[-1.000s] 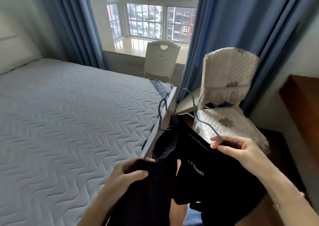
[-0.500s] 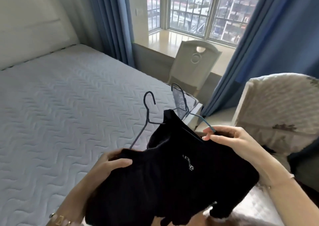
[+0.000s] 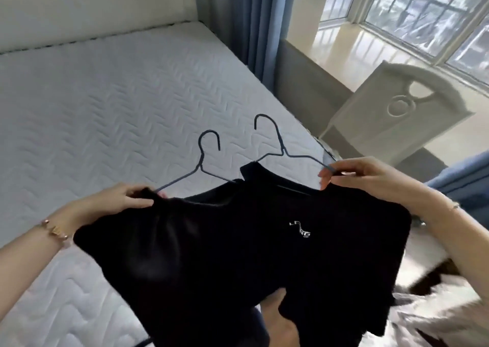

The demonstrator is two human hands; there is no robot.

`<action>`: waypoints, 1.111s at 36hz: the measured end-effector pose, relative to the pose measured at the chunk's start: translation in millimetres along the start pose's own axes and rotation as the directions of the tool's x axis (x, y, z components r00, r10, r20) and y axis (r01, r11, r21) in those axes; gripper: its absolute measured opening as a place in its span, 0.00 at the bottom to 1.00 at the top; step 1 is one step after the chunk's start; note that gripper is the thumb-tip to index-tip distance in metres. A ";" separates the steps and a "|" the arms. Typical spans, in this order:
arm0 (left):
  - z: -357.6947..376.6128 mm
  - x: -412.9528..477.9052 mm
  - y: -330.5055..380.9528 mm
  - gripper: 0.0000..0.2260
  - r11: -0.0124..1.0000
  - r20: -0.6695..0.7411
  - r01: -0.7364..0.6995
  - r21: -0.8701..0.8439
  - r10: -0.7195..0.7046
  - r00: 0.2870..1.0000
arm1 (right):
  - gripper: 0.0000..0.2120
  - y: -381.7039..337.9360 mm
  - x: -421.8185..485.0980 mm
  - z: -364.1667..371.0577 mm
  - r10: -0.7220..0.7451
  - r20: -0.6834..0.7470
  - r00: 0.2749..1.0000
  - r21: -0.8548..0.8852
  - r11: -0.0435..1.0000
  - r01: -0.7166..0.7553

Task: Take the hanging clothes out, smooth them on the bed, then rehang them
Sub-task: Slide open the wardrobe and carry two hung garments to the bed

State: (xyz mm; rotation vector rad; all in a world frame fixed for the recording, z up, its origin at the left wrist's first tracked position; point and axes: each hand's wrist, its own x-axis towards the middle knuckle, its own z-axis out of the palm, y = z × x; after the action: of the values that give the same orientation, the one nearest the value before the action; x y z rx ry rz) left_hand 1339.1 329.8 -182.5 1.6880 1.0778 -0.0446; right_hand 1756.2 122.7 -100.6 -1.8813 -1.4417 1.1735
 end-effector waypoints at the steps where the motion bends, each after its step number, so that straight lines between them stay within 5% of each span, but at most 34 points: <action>1: -5.8 16.9 -4.7 0.07 0.999 -0.032 0.013 0.046 -0.012 0.999 | 0.11 2.8 24.2 -10.2 0.000 0.008 1.000 -0.070 0.998 0.001; 6: -21.0 72.5 -15.7 0.10 0.955 -0.223 0.116 0.271 -0.055 0.973 | 0.09 31.0 142.3 -47.4 -0.027 -0.150 0.988 -0.383 0.923 -0.033; 12: -43.2 120.4 -38.3 0.13 0.885 -0.536 0.399 0.240 -0.222 0.814 | 0.10 60.9 261.3 -74.1 -0.038 -0.241 0.970 -0.517 0.851 -0.096; 18: -74.3 178.5 -67.1 0.12 0.852 -0.693 0.487 0.193 -0.232 0.682 | 0.07 92.5 380.1 -87.3 -0.139 -0.248 0.959 -0.576 0.817 -0.030; 22: -92.4 220.2 -99.7 0.10 0.855 -0.752 0.496 0.149 -0.229 0.619 | 0.09 112.9 452.9 -83.1 -0.184 -0.298 0.937 -0.578 0.816 -0.023; 31: -141.8 301.6 -159.3 0.03 0.784 -0.781 0.570 0.247 -0.187 0.596 | 0.12 146.9 569.3 -62.3 -0.362 -0.409 0.837 -0.657 0.753 0.005; 34: -148.2 323.0 -170.7 0.07 0.798 -0.847 0.566 0.208 -0.143 0.511 | 0.12 166.2 597.3 -53.5 -0.344 -0.381 0.858 -0.682 0.731 -0.010; 36: -144.7 336.9 -180.5 0.12 0.867 -0.872 0.490 0.090 -0.169 0.460 | 0.25 180.0 606.0 -41.0 -0.229 -0.311 0.922 -0.720 0.690 -0.071; 40: -123.5 350.4 -186.9 0.32 0.832 -0.772 0.555 0.018 -0.342 0.537 | 0.34 202.3 605.1 -16.0 -0.118 -0.147 0.982 -0.716 0.698 -0.023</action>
State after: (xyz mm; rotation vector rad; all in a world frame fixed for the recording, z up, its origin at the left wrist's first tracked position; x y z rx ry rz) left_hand 1364.2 646.3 -451.1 1.6239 2.2338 0.2057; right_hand 1917.8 628.5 -454.7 -2.3397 -2.0103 0.3732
